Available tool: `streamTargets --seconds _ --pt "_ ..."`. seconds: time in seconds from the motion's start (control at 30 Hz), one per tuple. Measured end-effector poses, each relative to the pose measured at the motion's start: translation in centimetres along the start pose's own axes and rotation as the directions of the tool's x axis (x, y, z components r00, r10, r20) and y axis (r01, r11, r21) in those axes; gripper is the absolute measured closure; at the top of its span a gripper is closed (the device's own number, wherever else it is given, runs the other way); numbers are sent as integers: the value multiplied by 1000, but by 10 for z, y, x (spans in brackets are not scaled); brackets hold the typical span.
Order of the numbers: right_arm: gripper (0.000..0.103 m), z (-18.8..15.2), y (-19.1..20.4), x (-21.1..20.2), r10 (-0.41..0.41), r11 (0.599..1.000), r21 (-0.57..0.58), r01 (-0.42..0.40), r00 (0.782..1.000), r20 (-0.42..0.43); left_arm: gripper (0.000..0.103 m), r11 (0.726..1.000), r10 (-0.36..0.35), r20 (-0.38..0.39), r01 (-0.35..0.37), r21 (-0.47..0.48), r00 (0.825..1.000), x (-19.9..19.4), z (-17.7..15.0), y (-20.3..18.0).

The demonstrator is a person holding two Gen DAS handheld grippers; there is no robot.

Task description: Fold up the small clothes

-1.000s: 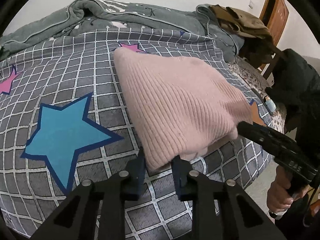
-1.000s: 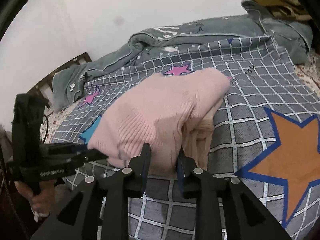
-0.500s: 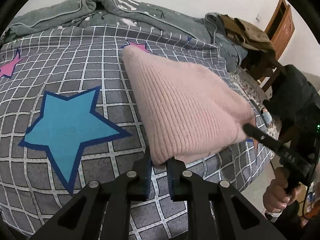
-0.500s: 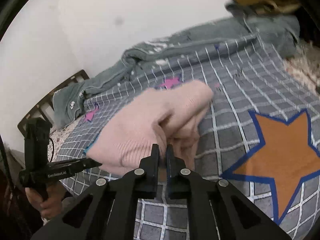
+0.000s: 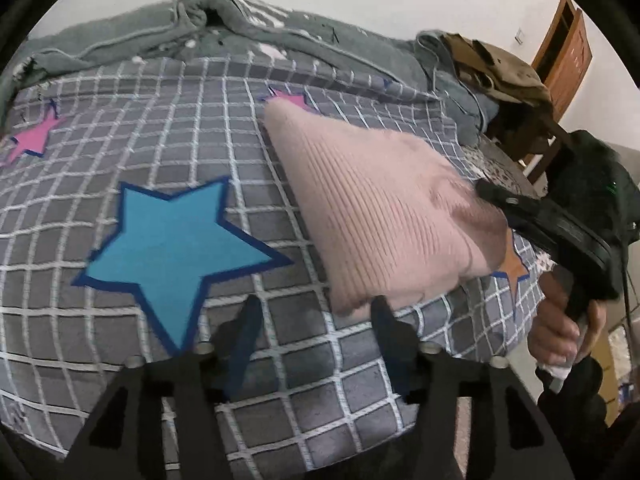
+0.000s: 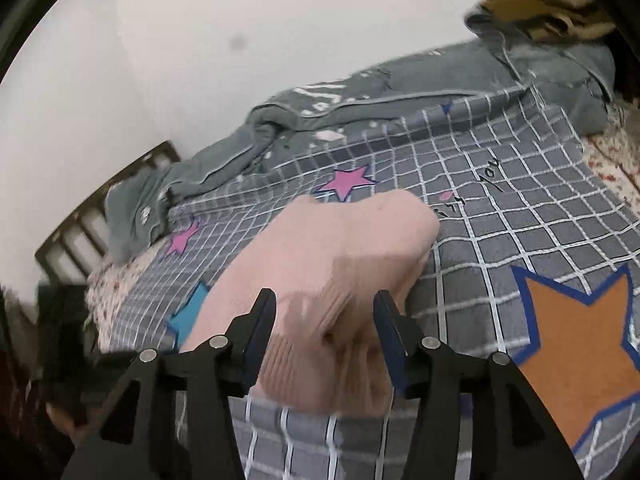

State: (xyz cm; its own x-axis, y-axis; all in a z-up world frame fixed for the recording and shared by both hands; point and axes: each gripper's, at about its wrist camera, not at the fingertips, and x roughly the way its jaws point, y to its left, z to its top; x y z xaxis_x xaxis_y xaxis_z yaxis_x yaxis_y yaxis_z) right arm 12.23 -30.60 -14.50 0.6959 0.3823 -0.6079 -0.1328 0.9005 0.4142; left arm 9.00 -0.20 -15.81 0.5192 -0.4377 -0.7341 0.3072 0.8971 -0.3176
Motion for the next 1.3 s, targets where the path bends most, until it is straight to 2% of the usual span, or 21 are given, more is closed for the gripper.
streamTargets --seconds 0.07,0.1,0.13,0.17,0.23,0.27,0.33,0.37,0.43,0.47,0.63,0.77,0.87,0.97,1.03,1.1,1.3 --pt "53 6 -7 20 -32 998 50 35 998 -53 47 1000 3 15 -3 -7 1000 -5 3 3" --pt "64 7 -10 30 -35 997 71 41 996 -78 47 1000 7 23 -6 -14 1000 -8 5 5" --pt "83 7 -11 34 -23 996 82 30 997 -80 47 1000 8 27 -8 -18 1000 -9 7 7" --pt "84 7 -10 31 -16 997 70 20 998 -58 47 1000 12 30 -11 -19 999 -10 9 8" --pt "88 9 0 10 -22 1000 -20 24 998 66 46 1000 17 33 -17 -20 999 -10 13 9" --pt "88 9 0 -5 -18 999 -35 23 990 139 46 1000 16 32 -15 -23 999 -8 16 10" --pt "88 6 -8 -11 -29 1000 0 30 985 172 46 999 10 33 -8 -37 999 -4 22 10" --pt "88 3 -13 -2 -56 998 11 55 989 136 46 999 -1 33 3 -43 999 -1 26 9" --pt "87 -7 -22 30 -114 993 -5 114 993 -18 46 999 -18 33 20 -50 999 4 35 2" --pt "87 -15 -25 35 -119 993 -11 118 992 -38 46 998 -26 37 28 -47 999 6 39 -1" --pt "75 -10 -14 6 -127 990 -49 129 991 28 44 1000 -11 40 11 -9 999 23 63 -24" --pt "74 -1 7 -18 -140 980 -119 161 976 165 44 999 33 54 -34 13 998 39 84 -38" --pt "69 1 27 -21 -80 974 -193 122 974 210 45 999 1 57 -3 35 998 44 93 -45" --pt "69 1 37 -4 -46 966 -243 85 986 162 45 997 10 32 -12 77 999 55 92 -51" --pt "69 -6 36 15 -71 964 -249 95 992 105 44 995 52 -13 -51 88 999 68 86 -51" --pt "69 -16 29 36 -108 964 -242 111 994 28 44 995 64 -42 -61 74 997 77 77 -46" --pt "69 -41 34 35 -145 942 -298 154 988 52 44 998 40 -37 -38 45 999 77 66 -38"
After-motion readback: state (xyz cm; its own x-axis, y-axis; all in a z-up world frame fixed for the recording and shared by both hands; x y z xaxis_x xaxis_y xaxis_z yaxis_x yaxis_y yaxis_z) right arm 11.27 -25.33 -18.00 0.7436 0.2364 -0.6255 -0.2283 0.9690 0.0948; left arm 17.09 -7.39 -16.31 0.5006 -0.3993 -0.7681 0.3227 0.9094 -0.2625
